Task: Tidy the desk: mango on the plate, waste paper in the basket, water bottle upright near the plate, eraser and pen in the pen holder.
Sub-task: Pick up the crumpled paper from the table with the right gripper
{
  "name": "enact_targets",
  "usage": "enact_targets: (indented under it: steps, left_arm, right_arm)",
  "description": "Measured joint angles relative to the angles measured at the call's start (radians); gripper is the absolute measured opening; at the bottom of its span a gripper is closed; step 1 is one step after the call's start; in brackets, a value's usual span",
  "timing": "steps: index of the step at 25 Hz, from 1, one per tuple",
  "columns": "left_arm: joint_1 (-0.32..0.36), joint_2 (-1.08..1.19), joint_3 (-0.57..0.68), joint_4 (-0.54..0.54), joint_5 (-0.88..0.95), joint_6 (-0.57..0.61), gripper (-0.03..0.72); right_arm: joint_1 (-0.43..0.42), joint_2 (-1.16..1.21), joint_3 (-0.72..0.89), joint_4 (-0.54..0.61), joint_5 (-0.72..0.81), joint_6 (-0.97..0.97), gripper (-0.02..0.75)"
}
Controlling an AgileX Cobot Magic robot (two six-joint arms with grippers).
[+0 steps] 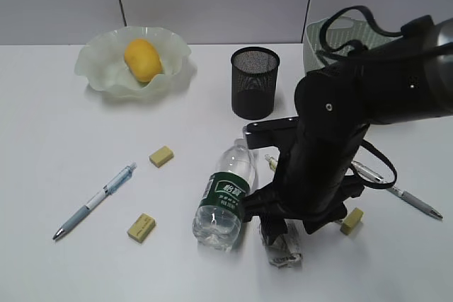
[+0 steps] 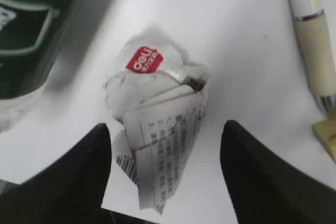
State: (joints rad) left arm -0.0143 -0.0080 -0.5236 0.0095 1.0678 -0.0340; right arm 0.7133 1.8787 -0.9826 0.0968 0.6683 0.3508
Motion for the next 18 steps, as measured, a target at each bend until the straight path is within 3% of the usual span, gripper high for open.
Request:
enact_targets:
  steps: [4, 7, 12, 18]
  left_arm:
    - [0.0, 0.0, 0.0, 0.0, 0.0, 0.0, 0.239]
    - [0.0, 0.0, 0.0, 0.0, 0.0, 0.0, 0.239]
    - [0.0, 0.0, 0.0, 0.0, 0.0, 0.0, 0.239]
    - [0.0, 0.0, 0.0, 0.0, 0.0, 0.0, 0.239]
  right_arm:
    - [0.0, 0.015, 0.0, -0.001, -0.02, 0.001, 0.508]
    - [0.0, 0.02, 0.0, -0.003, -0.02, 0.001, 0.456]
    - [0.0, 0.023, 0.0, -0.007, -0.017, 0.001, 0.283]
    - [0.0, 0.023, -0.007, -0.024, 0.021, 0.0, 0.019]
